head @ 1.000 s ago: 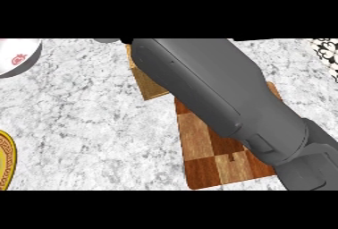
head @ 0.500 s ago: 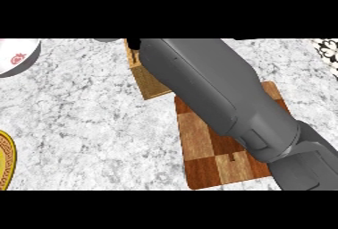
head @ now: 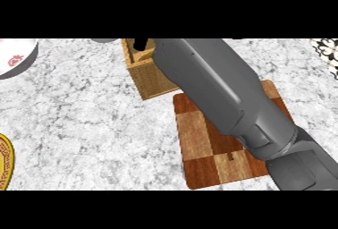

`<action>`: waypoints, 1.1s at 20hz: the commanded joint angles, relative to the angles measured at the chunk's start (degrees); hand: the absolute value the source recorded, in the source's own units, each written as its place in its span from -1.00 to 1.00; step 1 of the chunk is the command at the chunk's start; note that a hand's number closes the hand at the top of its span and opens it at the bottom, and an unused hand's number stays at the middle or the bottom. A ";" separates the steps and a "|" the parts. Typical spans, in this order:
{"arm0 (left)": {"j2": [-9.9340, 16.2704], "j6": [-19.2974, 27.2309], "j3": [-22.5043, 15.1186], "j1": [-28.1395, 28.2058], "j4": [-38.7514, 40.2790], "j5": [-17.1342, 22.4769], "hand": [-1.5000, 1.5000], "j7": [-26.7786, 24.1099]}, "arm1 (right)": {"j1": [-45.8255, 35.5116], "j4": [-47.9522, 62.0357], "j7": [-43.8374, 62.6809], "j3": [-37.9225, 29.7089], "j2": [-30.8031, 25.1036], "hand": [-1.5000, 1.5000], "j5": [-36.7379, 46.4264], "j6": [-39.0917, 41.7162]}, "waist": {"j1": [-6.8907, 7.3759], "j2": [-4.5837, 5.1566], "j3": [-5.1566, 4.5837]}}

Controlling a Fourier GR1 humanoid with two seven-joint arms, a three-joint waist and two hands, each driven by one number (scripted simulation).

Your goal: Pick the pear from the cutting board and place it in the basket

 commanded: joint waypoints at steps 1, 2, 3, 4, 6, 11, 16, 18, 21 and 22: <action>-2.85 0.16 -1.85 -16.68 -9.29 2.51 0.00 -6.09 | 0.92 -0.52 -2.30 -1.31 0.07 -1.00 -0.04 -4.58 | -2.62 -0.42 -1.09; -2.89 -0.38 -2.07 -16.28 -9.38 2.46 0.00 -6.36 | 0.62 -0.97 -2.61 -1.46 0.00 -1.00 0.54 -6.61 | -2.50 -0.64 -1.09; -2.96 -0.01 -1.79 -16.24 -9.76 2.24 0.00 -6.04 | 0.89 -0.74 -2.90 -1.90 -0.18 -1.00 0.82 -8.46 | -2.54 -0.30 -1.03; -2.96 -0.55 -1.82 -16.07 -9.31 2.32 0.00 -6.17 | 0.88 -1.23 -3.51 -2.66 -0.83 -1.00 0.72 -9.96 | -2.88 -0.46 -1.03; -3.44 -0.41 -1.44 -15.75 -9.51 2.47 0.00 -5.85 | 1.00 -1.57 -3.40 -3.13 -1.49 -1.00 1.74 -13.38 | -3.55 -0.83 -0.98; -4.40 -0.37 -1.19 -15.20 -8.31 1.65 0.00 -6.10 | 2.03 -1.79 -2.77 -4.99 -3.17 -1.00 2.97 -19.95 | -5.18 -1.39 -1.03; -5.24 -0.70 0.06 -14.21 -7.62 1.90 0.00 -6.68 | 3.85 -1.85 -1.86 -8.39 -6.36 -1.00 2.28 -23.38 | -6.56 -2.01 -0.95; -5.33 -0.35 0.69 -13.87 -7.82 1.42 0.00 -6.98 | 5.62 -2.12 -2.51 -9.35 -6.72 -1.00 1.14 -23.01 | -6.91 -2.14 -0.81; -5.65 -0.79 1.60 -13.38 -7.04 1.91 0.00 -6.73 | 8.14 -3.29 -3.80 -9.90 -7.31 -1.00 0.66 -23.73 | -8.66 -2.71 -0.77; -5.61 -1.06 2.00 -12.80 -7.28 2.03 0.00 -7.00 | 8.46 -3.87 -4.56 -10.89 -8.66 -1.00 -0.05 -23.59 | -8.47 -2.76 -0.66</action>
